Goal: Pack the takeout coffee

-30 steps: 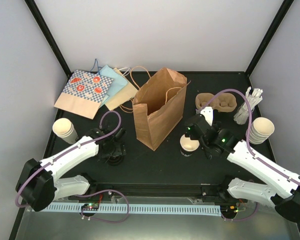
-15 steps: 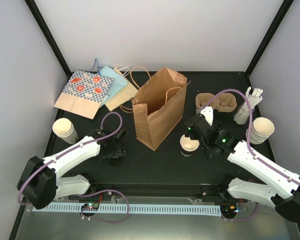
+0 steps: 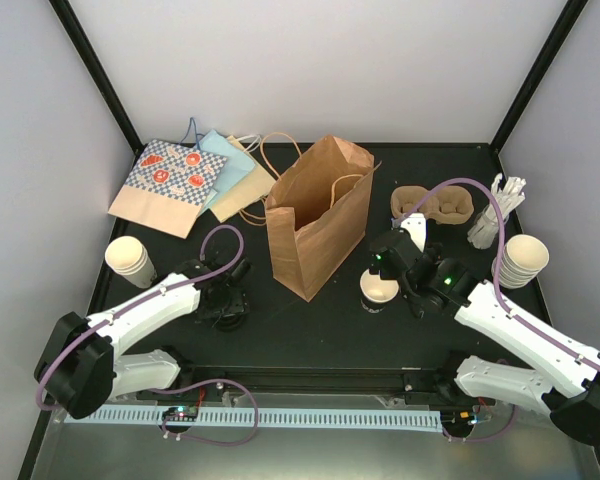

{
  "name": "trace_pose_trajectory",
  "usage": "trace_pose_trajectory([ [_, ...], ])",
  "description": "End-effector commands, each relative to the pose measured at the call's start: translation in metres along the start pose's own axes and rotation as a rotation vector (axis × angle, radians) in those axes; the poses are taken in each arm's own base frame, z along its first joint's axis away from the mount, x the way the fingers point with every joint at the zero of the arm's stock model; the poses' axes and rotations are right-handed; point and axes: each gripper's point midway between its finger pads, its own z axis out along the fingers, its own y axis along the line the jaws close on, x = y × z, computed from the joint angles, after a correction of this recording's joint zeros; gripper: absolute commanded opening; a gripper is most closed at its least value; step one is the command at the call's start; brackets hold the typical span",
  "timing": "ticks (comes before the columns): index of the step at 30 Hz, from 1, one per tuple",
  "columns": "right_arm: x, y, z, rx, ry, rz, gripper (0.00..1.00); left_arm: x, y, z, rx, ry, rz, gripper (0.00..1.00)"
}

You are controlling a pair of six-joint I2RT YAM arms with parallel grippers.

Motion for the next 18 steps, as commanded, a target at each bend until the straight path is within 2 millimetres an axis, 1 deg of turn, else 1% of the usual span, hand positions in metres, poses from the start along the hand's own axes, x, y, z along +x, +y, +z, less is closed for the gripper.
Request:
trace_pose_trajectory([
  [1, -0.003, -0.001, -0.001, -0.002, -0.017, 0.021, 1.0, -0.003, -0.002, 0.0, 0.009, -0.007, -0.008, 0.77],
  [5, -0.003, -0.001, -0.001, -0.002, -0.016, 0.02, 1.0, -0.004, 0.002, -0.007, 0.006, -0.016, -0.013, 0.73],
  [12, -0.003, -0.001, -0.001, -0.005, -0.017, 0.02, 1.0, -0.008, 0.002, -0.033, 0.048, -0.045, -0.03, 0.73],
  [15, -0.002, 0.003, 0.0, -0.022, -0.008, 0.011, 1.0, -0.007, -0.001, -0.042, 0.084, -0.048, -0.03, 0.73],
  [18, 0.0, 0.012, 0.0, -0.066, 0.008, -0.006, 1.0, -0.004, -0.005, -0.048, 0.121, -0.04, -0.023, 0.73],
])
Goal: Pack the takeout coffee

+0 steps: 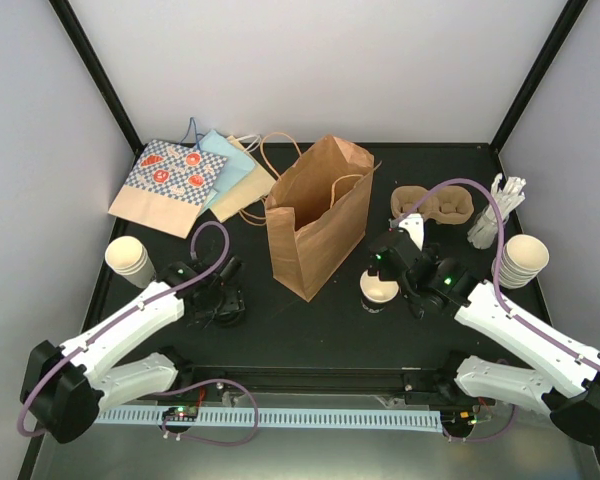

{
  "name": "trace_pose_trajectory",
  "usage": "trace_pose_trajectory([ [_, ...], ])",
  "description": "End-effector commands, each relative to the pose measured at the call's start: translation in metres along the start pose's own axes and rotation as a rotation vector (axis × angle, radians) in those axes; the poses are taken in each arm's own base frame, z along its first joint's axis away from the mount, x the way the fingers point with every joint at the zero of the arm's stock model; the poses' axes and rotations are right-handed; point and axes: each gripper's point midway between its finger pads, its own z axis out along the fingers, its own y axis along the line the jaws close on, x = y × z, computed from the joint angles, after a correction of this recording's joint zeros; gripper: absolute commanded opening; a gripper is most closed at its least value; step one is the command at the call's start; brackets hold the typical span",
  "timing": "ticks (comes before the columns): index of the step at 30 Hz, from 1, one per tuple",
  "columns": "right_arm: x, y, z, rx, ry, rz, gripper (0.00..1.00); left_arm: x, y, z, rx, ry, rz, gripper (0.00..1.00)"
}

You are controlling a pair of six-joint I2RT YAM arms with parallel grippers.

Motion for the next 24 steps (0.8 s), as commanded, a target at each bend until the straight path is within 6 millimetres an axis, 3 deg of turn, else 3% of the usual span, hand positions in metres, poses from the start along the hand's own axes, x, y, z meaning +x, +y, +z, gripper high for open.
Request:
trace_pose_trajectory([
  [1, -0.002, 0.012, -0.001, -0.07, 0.003, -0.004, 1.0, -0.001, -0.007, -0.018, 0.056, 0.01, -0.008, 0.73],
  [6, 0.001, 0.053, -0.018, -0.347, 0.022, -0.059, 1.0, -0.002, -0.014, -0.026, 0.106, 0.0, 0.015, 0.73],
  [13, 0.011, 0.124, -0.08, -0.919, 0.013, -0.098, 1.0, 0.003, -0.023, -0.03, 0.169, 0.019, 0.043, 0.72],
  [18, 0.027, 0.157, -0.109, -1.083, -0.004, -0.129, 1.0, 0.005, -0.026, -0.032, 0.198, 0.023, 0.052, 0.72],
  [21, 0.042, 0.175, -0.111, -1.106, 0.001, -0.177, 1.0, 0.006, -0.03, -0.033, 0.22, 0.03, 0.06, 0.71],
  [24, 0.06, 0.19, -0.095, -1.129, 0.015, -0.22, 1.0, 0.007, -0.033, -0.034, 0.239, 0.038, 0.07, 0.71],
])
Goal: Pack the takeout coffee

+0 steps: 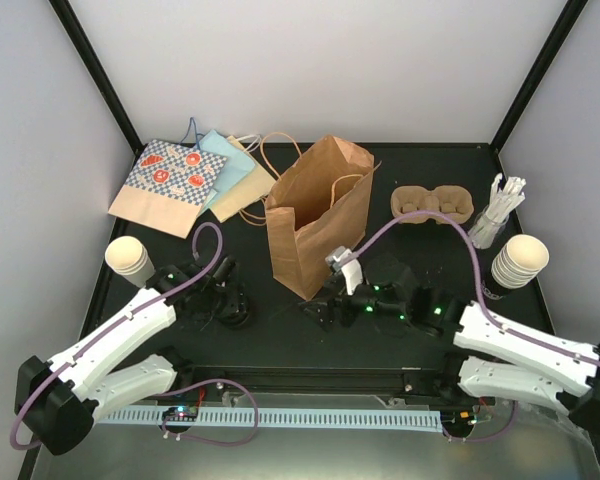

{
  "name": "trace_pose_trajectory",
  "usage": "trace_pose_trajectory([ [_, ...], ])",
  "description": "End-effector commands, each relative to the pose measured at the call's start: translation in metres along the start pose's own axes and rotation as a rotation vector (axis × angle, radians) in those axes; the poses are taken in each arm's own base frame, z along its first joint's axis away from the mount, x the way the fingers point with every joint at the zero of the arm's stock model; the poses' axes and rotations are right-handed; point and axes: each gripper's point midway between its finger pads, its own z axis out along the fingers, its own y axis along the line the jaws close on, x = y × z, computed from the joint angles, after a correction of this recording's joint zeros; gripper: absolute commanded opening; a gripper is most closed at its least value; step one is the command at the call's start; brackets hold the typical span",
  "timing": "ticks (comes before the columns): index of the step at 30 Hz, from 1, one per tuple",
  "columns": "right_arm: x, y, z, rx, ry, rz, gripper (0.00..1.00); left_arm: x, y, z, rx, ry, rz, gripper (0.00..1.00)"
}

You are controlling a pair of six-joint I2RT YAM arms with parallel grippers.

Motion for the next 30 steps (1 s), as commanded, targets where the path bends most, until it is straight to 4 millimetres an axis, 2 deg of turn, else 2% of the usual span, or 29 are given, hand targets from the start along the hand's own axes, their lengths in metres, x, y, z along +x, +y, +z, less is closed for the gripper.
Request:
trace_pose_trajectory([
  [1, 0.009, 0.003, 0.03, -0.062, -0.014, -0.037, 1.0, -0.004, -0.017, -0.011, 0.084, -0.006, 0.025, 0.71],
  [2, 0.014, -0.002, 0.038, -0.044, 0.012, -0.022, 1.0, -0.004, -0.018, -0.011, 0.091, -0.002, 0.027, 0.71],
  [5, 0.031, 0.008, 0.064, -0.129, 0.085, -0.007, 0.89, -0.001, -0.02, -0.012, 0.108, 0.005, 0.032, 0.71],
  [8, 0.043, 0.01, 0.08, -0.143, 0.086, 0.012, 0.88, 0.001, -0.026, -0.013, 0.145, 0.016, 0.038, 0.71],
  [12, 0.047, 0.006, 0.094, -0.127, 0.067, 0.059, 0.87, 0.005, -0.034, -0.015, 0.199, 0.029, 0.042, 0.71],
  [20, 0.053, -0.005, 0.113, -0.09, 0.07, 0.165, 0.82, 0.008, -0.048, -0.02, 0.283, 0.051, 0.049, 0.7],
  [30, 0.058, -0.014, 0.126, -0.045, 0.094, 0.181, 0.8, 0.012, -0.055, -0.023, 0.326, 0.071, 0.057, 0.69],
])
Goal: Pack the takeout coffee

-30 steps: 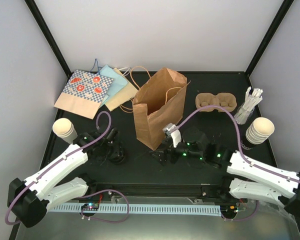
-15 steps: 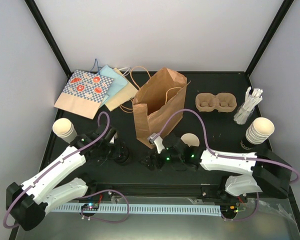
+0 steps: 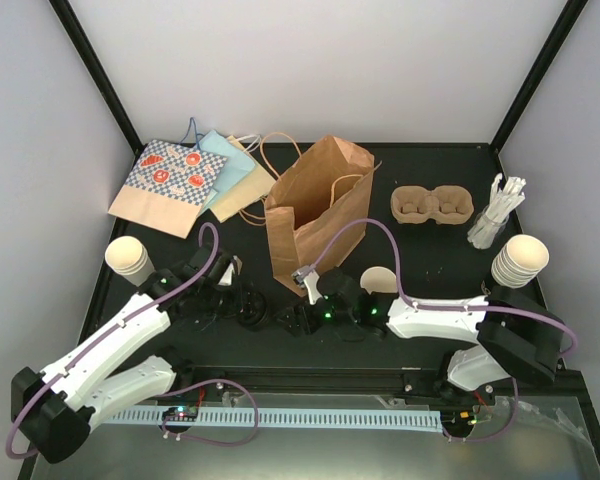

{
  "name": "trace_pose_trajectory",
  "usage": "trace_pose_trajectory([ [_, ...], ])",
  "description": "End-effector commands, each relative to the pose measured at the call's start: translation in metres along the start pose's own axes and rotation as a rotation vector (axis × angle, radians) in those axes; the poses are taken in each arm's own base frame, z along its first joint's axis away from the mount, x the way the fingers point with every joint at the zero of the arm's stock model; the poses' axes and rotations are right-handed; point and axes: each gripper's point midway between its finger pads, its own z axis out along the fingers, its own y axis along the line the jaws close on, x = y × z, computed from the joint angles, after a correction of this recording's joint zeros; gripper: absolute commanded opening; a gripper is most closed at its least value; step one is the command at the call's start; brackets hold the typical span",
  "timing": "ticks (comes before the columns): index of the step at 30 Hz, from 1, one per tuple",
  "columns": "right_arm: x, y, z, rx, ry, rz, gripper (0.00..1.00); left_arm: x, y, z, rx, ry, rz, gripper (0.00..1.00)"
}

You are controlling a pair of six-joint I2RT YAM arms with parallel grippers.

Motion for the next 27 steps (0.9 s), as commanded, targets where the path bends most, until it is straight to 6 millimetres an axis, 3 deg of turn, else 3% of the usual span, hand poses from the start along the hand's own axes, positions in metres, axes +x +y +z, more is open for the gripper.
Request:
trace_pose_trajectory([
  [1, -0.02, 0.007, 0.004, -0.005, -0.059, 0.002, 0.8, -0.001, -0.011, -0.005, 0.061, -0.004, 0.019, 0.69],
  [9, -0.021, 0.006, 0.009, 0.004, -0.057, 0.004, 0.79, 0.001, -0.008, -0.001, 0.057, 0.004, 0.011, 0.68],
  [21, 0.0, -0.029, 0.021, 0.145, 0.005, 0.046, 0.79, 0.001, -0.007, 0.002, 0.059, 0.004, 0.009, 0.68],
  [27, 0.006, -0.034, 0.022, 0.154, 0.017, 0.048, 0.79, 0.0, 0.004, 0.012, 0.018, -0.005, 0.01, 0.67],
])
